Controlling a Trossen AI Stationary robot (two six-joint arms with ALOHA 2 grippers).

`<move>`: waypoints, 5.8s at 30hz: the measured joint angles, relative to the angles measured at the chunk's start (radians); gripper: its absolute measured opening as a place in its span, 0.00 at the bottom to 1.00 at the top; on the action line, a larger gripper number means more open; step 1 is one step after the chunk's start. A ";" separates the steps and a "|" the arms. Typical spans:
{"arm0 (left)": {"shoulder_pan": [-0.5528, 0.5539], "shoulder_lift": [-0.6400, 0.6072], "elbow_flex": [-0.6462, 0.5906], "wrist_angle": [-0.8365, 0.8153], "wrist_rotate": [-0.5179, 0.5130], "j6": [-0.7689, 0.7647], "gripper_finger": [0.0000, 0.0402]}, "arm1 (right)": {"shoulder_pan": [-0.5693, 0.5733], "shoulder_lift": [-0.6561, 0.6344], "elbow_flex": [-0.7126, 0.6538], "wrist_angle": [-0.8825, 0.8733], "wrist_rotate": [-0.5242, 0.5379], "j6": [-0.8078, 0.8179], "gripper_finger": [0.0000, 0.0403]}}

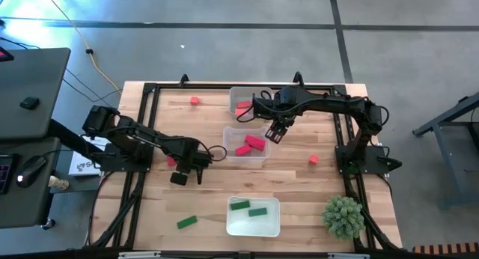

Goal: Sort & place blocks by color
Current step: Put the green block into the white bin

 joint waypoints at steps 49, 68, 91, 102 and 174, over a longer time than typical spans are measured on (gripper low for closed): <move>0.193 -0.128 0.449 0.154 -0.343 0.247 0.19 | 0.000 0.000 0.158 0.602 -0.226 0.253 0.47; 0.205 -0.128 0.449 0.307 -0.399 0.362 0.19 | 0.003 0.000 0.158 0.617 -0.217 0.364 0.47; 0.205 -0.127 0.449 0.401 -0.421 0.480 0.22 | 0.003 0.000 0.158 0.576 -0.172 0.393 0.08; 0.209 -0.120 0.449 0.406 -0.443 0.455 0.34 | 0.014 0.000 0.158 0.541 -0.166 0.383 0.08; -0.170 -0.122 0.449 0.004 -0.368 -0.623 0.47 | 0.671 0.298 0.157 0.497 -0.117 0.102 0.09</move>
